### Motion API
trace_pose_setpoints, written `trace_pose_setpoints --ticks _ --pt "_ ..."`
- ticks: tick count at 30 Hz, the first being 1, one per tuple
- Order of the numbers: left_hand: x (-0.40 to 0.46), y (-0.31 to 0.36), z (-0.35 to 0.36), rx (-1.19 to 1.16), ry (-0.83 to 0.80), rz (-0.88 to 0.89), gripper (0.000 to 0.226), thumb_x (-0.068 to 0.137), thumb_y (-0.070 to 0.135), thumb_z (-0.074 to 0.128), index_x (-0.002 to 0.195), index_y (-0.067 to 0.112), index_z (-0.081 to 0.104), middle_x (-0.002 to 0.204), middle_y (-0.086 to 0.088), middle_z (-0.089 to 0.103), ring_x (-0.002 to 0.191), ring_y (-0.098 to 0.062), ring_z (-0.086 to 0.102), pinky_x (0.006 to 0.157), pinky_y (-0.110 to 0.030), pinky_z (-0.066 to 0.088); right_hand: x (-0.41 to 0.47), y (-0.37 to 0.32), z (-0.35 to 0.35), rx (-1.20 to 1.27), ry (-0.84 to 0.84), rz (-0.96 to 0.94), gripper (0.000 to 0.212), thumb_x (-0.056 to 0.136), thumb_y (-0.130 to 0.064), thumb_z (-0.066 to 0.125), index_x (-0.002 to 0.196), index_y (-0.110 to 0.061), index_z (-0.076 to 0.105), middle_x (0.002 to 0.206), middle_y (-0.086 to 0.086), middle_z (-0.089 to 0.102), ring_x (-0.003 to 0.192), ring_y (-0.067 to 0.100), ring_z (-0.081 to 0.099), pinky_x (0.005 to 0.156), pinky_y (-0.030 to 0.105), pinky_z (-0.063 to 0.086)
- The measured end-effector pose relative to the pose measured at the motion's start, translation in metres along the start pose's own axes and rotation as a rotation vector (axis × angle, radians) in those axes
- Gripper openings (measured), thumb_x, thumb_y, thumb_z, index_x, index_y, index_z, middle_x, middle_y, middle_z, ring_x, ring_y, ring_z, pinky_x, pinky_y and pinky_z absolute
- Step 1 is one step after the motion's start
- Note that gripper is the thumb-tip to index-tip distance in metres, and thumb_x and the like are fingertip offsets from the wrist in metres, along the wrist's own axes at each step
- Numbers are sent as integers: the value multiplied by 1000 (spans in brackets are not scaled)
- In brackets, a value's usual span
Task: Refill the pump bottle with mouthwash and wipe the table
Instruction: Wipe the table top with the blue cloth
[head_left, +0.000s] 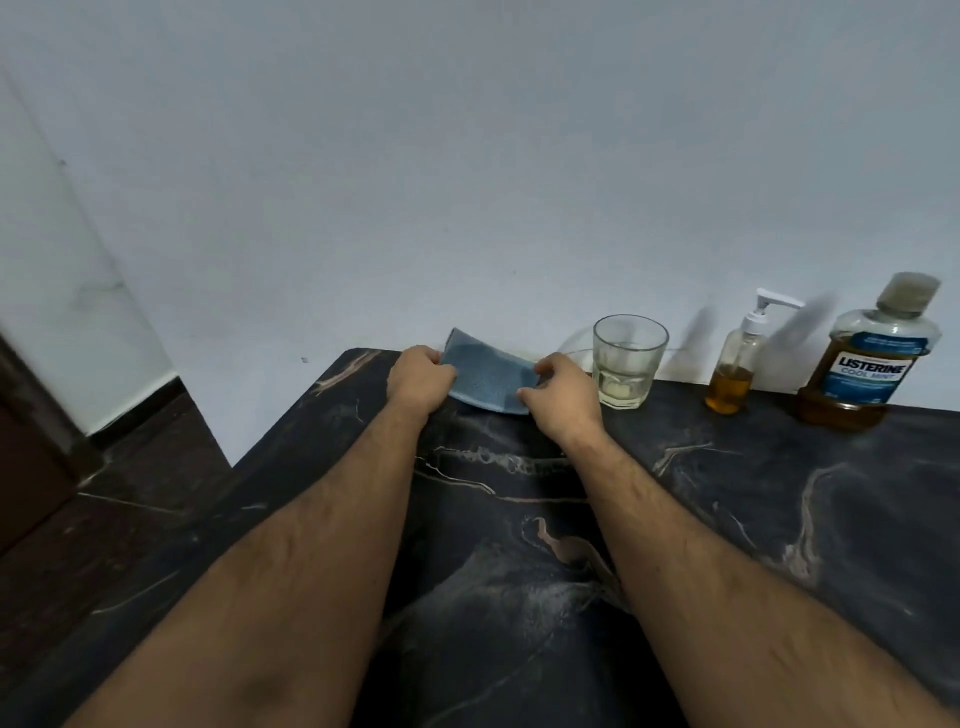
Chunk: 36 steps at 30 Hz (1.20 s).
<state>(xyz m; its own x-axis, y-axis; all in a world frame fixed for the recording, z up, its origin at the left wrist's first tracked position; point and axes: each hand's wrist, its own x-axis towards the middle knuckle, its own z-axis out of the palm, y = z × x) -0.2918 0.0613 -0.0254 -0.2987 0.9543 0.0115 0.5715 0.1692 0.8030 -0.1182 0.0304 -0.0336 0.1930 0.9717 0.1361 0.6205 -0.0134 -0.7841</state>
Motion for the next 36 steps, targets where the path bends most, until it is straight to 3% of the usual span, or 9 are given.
trace_pose_setpoints --ticks 4,7,10,15,19,25,29,33,36 --pt "-40 12 -22 -269 -77 64 16 91 15 64 107 12 64 106 -6 68 89 -20 66 71 -34 58 -34 -2 -23 58 1 -4 39 83 -26 73 118 -15 59 100 1 69 95 19 65 83 30 51" --pt "-87 27 -48 -326 -223 156 6 93 13 63 98 15 64 95 -3 68 75 -12 60 59 -23 49 -75 -15 -56 50 72 -72 47 84 -32 73 126 -18 57 116 -1 65 108 18 61 90 36 52" --pt "-140 42 -65 -373 -404 217 8 93 10 63 96 16 66 86 -1 70 69 -10 64 62 -24 51 -118 -21 -92 34 60 -118 58 81 -37 76 132 -23 53 129 -4 61 118 16 55 99 44 49" --pt "-229 57 -82 -430 -590 260 12 94 5 62 96 16 67 75 4 69 60 -3 63 56 -20 51 -195 -10 -157 361 -241 -8 30 82 -14 78 105 -1 65 98 9 71 91 23 66 81 38 54" --pt "-292 54 -81 -433 -628 236 13 92 10 67 104 14 67 80 3 73 63 -5 67 59 -21 52 -256 -1 -195 427 -258 41 29 85 -11 73 95 14 62 85 12 66 81 23 60 75 37 45" --pt "-365 44 -68 -506 -628 131 4 93 18 68 95 14 67 85 -4 70 73 -15 63 65 -27 57 -334 7 -222 252 -114 38 19 88 -19 72 97 -4 66 89 0 69 87 19 64 76 36 48" --pt "-402 44 -61 -601 -591 48 7 93 16 66 87 14 66 83 -7 71 71 -17 66 59 -24 58 -387 7 -225 -129 73 -104 57 83 -38 75 131 -22 50 119 -8 54 109 12 53 88 35 46" --pt "-423 50 -62 -668 -567 -16 6 94 15 65 89 11 65 83 -7 74 62 -10 70 57 -24 57 -427 18 -220 -336 157 -261 72 72 -74 61 124 -25 58 134 -2 49 126 19 45 98 47 42" --pt "-435 56 -66 -742 -580 -93 7 95 11 63 88 10 62 78 -7 73 58 -9 71 54 -23 57 -442 23 -214 -436 144 -280 55 76 -57 70 120 -26 60 125 -4 58 120 21 52 95 45 43"
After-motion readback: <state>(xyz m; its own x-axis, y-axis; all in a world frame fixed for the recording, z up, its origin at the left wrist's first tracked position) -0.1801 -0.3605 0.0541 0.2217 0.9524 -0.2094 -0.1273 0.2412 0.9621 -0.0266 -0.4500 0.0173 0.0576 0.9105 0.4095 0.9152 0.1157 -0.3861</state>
